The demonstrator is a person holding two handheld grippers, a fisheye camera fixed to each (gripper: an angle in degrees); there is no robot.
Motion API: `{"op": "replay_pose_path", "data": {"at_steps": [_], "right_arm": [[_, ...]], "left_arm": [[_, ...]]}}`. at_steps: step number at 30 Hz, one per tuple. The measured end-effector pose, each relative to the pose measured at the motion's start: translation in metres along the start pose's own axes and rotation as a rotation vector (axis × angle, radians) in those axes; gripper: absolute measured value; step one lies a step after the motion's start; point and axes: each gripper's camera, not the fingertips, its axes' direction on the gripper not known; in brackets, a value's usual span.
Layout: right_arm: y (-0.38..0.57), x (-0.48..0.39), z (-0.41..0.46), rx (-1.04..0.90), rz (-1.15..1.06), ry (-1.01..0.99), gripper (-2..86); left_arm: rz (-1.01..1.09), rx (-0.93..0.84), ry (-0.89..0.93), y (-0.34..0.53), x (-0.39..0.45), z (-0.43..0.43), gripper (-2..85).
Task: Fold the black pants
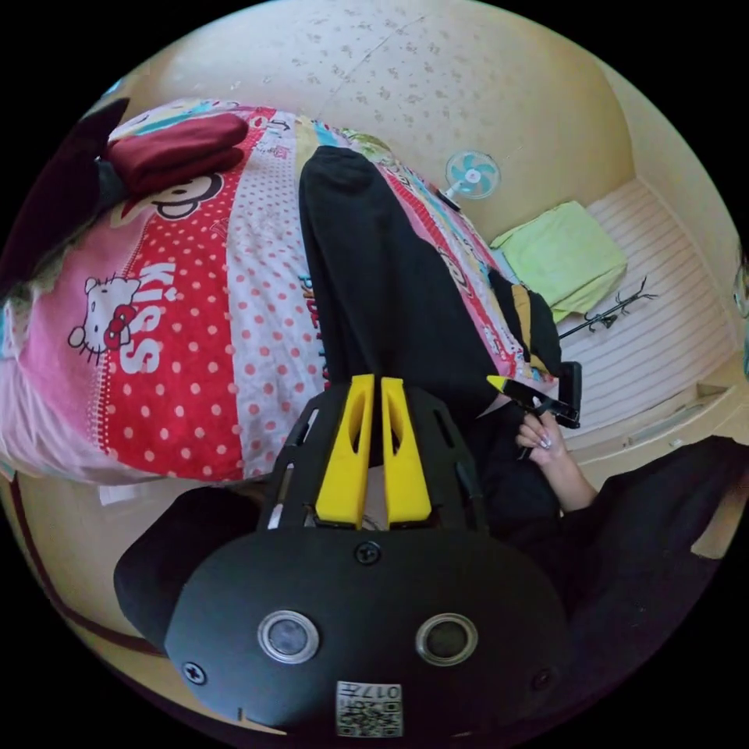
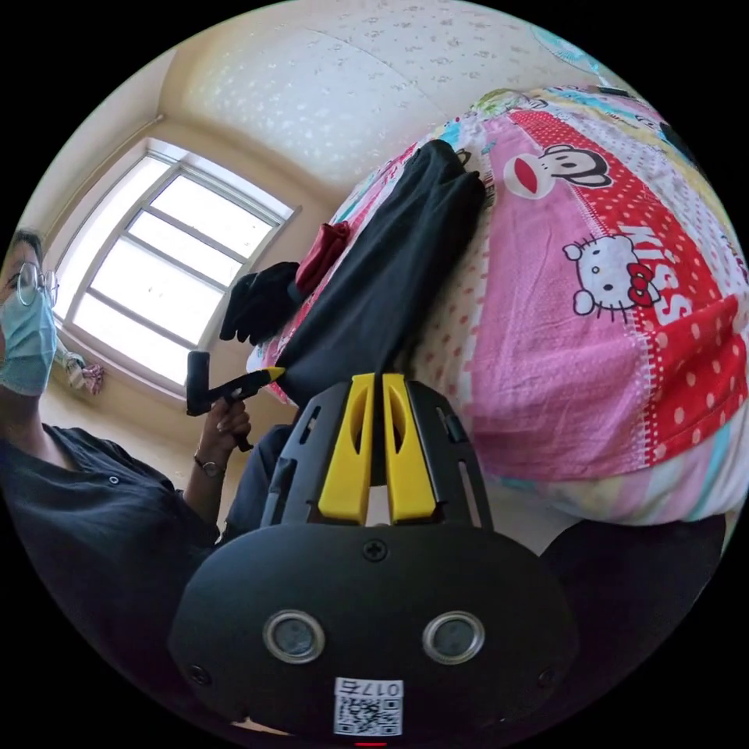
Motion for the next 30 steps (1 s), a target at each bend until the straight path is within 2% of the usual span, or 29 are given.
{"op": "replay_pose_path", "data": {"at_steps": [4,6,10,13,15,18,21,22,25,28,30], "right_arm": [[-0.004,0.005,0.005,-0.102,-0.018,0.087,4.5],[-0.013,0.015,-0.010,-0.073,-0.006,0.020,7.3],[-0.036,0.039,-0.039,0.006,0.029,-0.074,11.8],[-0.067,0.069,-0.028,-0.144,0.094,-0.128,13.1],[-0.087,0.079,-0.016,-0.244,0.095,-0.189,13.3],[-0.099,0.085,0.003,-0.295,0.113,-0.327,13.2],[-0.098,0.079,0.024,-0.374,0.090,-0.332,10.2],[-0.097,0.077,0.024,-0.369,0.089,-0.324,8.8],[-0.080,0.083,0.015,-0.325,0.138,-0.339,3.5],[-0.057,0.077,-0.011,-0.240,0.144,-0.496,1.6],[-0.043,0.038,-0.050,-0.177,0.027,-0.550,0.8]], "left_arm": [[-0.065,-0.014,0.047,0.011,-0.024,0.009,3.0],[-0.077,-0.010,0.080,0.010,-0.031,0.004,6.8],[-0.127,0.140,0.229,0.000,-0.067,-0.024,13.1],[-0.159,0.036,0.255,-0.026,-0.092,-0.004,16.6],[-0.142,-0.012,0.289,-0.039,-0.100,0.012,16.4],[-0.173,-0.088,0.343,-0.049,-0.110,0.028,14.8],[-0.170,-0.168,0.363,-0.045,-0.109,0.036,13.2],[-0.164,-0.203,0.385,-0.040,-0.105,0.043,12.2],[-0.177,-0.215,0.288,-0.024,-0.101,0.045,5.3],[-0.133,-0.200,0.403,-0.005,-0.092,0.031,3.2],[-0.020,-0.138,0.418,0.008,-0.067,0.001,2.9]]}}
